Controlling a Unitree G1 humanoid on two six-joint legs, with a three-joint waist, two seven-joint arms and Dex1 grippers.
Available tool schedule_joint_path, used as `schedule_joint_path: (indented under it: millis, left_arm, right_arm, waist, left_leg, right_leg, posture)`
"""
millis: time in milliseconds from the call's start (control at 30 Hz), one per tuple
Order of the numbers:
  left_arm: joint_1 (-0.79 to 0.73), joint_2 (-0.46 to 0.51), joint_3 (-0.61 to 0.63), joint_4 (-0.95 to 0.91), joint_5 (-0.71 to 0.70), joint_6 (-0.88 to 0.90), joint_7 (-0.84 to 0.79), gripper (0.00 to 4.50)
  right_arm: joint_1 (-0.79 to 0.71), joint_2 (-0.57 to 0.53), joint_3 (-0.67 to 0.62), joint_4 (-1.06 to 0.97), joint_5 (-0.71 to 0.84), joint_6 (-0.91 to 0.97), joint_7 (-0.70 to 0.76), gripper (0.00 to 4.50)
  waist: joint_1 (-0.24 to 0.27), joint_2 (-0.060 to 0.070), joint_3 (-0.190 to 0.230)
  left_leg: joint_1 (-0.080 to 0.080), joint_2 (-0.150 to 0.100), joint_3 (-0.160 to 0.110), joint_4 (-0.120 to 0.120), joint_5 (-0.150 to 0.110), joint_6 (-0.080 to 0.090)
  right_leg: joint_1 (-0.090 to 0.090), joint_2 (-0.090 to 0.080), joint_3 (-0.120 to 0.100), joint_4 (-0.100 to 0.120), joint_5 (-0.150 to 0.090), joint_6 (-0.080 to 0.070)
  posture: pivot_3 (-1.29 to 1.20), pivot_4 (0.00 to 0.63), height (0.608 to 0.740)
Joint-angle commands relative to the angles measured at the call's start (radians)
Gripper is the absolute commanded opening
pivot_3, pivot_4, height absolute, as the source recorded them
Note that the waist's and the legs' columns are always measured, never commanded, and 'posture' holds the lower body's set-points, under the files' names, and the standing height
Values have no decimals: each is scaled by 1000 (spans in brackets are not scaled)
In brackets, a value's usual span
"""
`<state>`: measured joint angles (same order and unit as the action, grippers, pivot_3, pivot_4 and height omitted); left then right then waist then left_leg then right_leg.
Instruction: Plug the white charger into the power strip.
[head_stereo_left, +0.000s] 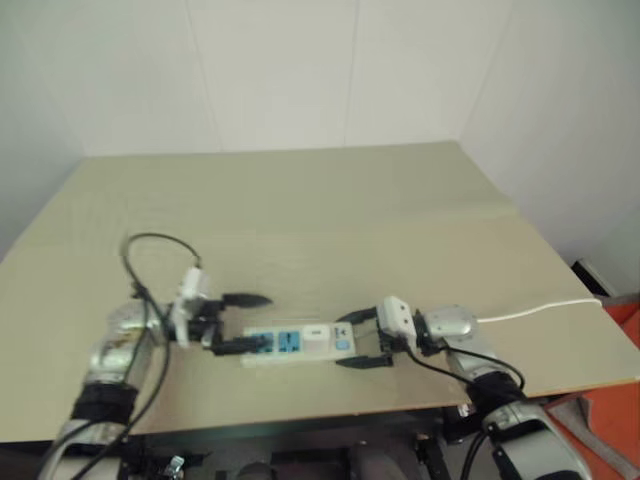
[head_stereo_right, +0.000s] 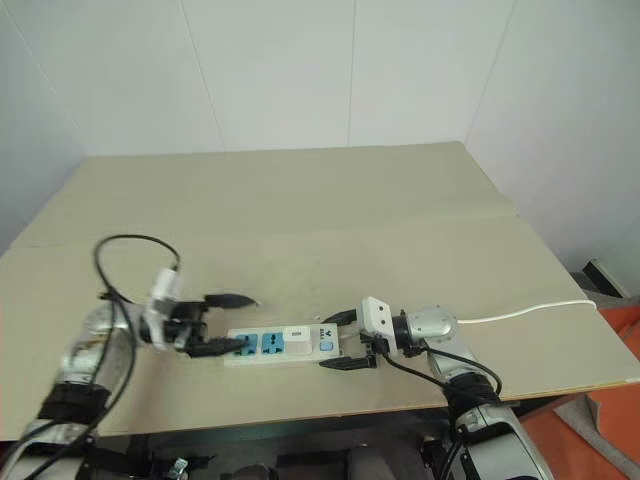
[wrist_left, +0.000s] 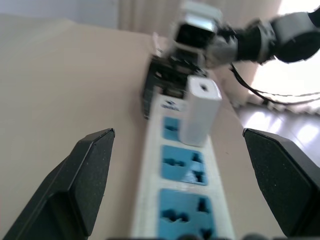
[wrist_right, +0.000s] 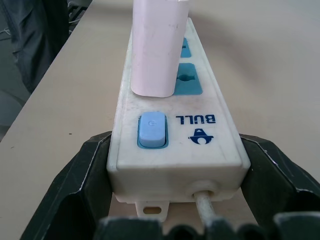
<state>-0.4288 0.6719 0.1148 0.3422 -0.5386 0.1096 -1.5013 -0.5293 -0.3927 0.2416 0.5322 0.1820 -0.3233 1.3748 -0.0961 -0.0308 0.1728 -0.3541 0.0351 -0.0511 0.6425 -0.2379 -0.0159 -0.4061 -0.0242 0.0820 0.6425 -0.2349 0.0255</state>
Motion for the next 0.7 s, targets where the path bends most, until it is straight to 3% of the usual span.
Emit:
schedule_joint_path:
  millis: [33,100,367,567,700]
  left_arm:
    - [-33,55,106,58,-25,-24,18,4500]
    - [-37,67,131,72,-26,-25,22,4500]
    - [15,54,157,12,-32,-39,51,4500]
    - [36,83,187,-27,-42,-19,60,4500]
    - [65,126,177,-27,-9,-45,34,4500]
  right_arm:
    - [-9,-11,-4,0,-5,72,-9,4138]
    - [-9,-12,-9,-11,-6,71,-16,4439]
    - [46,-52,-64,-151,34,82,-49,4439]
    - [130,-282,-163,-460,140,186,26,4439]
    - [173,-429,-248,-543,186,222,54,4439]
  waist:
    - [0,0,1]
    - [2,0,5]
    - [17,-2,11]
    - [38,1,15]
    - [48,1,15]
  left_leg:
    - [0,0,0,0,0,0]
    - [-1,0,0,0,0,0]
    - [-20,0,0,1,1,-1]
    - [-27,-1,0,1,1,-1]
    - [-30,-1,0,1,0,-2]
  right_leg:
    - [0,0,0,0,0,0]
    - [-1,0,0,0,-1,-1]
    - [-20,-1,0,2,2,0]
    - [-24,-3,-1,-1,2,1]
    - [-26,-3,-3,-3,1,1]
  posture:
    - [0,150,740]
    - [0,150,740]
    - [0,150,740]
    - [0,150,740]
    - [0,150,740]
